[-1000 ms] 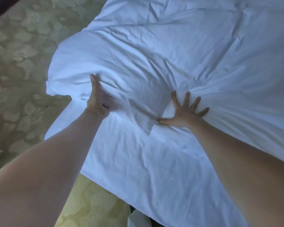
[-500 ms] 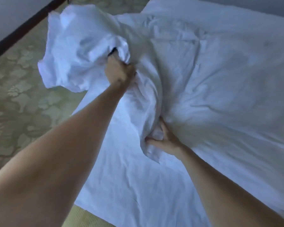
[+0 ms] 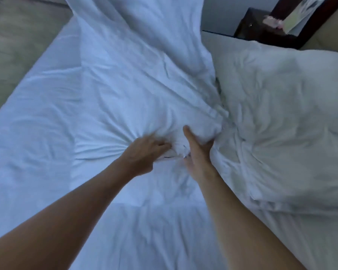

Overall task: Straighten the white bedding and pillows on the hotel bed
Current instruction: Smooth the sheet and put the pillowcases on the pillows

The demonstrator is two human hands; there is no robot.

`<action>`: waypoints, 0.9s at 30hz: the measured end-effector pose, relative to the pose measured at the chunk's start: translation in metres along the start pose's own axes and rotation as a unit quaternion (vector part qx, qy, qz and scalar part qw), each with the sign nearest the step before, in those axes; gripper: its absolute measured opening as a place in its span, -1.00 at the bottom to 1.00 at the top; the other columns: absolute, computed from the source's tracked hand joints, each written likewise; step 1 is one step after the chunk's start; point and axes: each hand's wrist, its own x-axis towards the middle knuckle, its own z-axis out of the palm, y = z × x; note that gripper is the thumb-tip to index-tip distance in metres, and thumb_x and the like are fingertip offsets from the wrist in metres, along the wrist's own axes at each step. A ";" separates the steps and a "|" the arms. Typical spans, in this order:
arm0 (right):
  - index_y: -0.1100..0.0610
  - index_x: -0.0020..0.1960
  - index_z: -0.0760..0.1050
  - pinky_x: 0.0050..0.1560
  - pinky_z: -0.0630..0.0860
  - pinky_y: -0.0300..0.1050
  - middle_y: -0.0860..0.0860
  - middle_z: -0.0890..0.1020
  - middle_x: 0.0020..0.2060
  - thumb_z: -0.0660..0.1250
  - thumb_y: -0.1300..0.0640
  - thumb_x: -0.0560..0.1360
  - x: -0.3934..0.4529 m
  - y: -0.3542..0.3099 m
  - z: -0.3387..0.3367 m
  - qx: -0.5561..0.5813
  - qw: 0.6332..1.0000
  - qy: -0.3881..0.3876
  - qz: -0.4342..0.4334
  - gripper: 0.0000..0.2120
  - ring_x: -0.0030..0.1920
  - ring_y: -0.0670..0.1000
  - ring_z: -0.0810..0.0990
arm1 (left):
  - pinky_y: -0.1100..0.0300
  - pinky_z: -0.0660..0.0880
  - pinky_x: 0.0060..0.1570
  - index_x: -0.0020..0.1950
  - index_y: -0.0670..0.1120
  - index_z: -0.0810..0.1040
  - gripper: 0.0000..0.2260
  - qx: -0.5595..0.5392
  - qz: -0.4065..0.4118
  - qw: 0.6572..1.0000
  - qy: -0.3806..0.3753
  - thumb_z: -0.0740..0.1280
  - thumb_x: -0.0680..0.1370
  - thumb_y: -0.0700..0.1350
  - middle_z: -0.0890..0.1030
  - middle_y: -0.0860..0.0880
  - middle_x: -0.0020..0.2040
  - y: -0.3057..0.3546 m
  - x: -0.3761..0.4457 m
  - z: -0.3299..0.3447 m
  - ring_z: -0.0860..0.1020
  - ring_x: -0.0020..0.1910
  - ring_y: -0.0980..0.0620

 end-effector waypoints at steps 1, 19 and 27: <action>-0.23 0.45 0.22 0.16 0.59 0.16 -0.12 0.57 0.30 0.71 -0.05 0.10 0.005 -0.002 -0.003 0.031 0.999 -0.001 0.012 0.05 0.26 -0.01 0.59 | 0.07 0.55 -0.29 0.22 -0.07 0.55 -0.41 -0.028 -0.024 0.999 0.027 0.35 0.20 -0.37 0.64 -0.01 0.10 0.008 -0.001 0.002 0.63 -0.07 -0.19; 0.17 -0.05 0.58 -0.23 0.59 -0.06 0.03 0.63 -0.14 0.34 0.27 0.34 -0.031 0.004 -0.127 -0.161 0.966 0.172 0.109 -0.81 -0.06 0.09 0.64 | 0.09 0.46 0.04 0.07 0.01 0.58 -0.75 0.023 -0.134 0.965 -0.224 0.33 0.42 -0.17 0.58 -0.01 0.15 0.120 0.016 0.011 0.52 0.21 -0.10; 0.12 -0.33 0.46 -0.41 0.44 -0.23 -0.04 0.53 -0.32 0.37 0.30 0.24 -0.075 0.019 -0.132 -0.096 0.990 0.101 -0.013 -0.87 -0.27 -0.04 0.50 | 0.14 0.37 -0.16 -0.16 0.04 0.52 -0.84 -0.001 -0.151 0.962 -0.226 0.31 0.38 -0.22 0.61 0.00 -0.02 0.116 -0.017 0.000 0.54 0.12 -0.13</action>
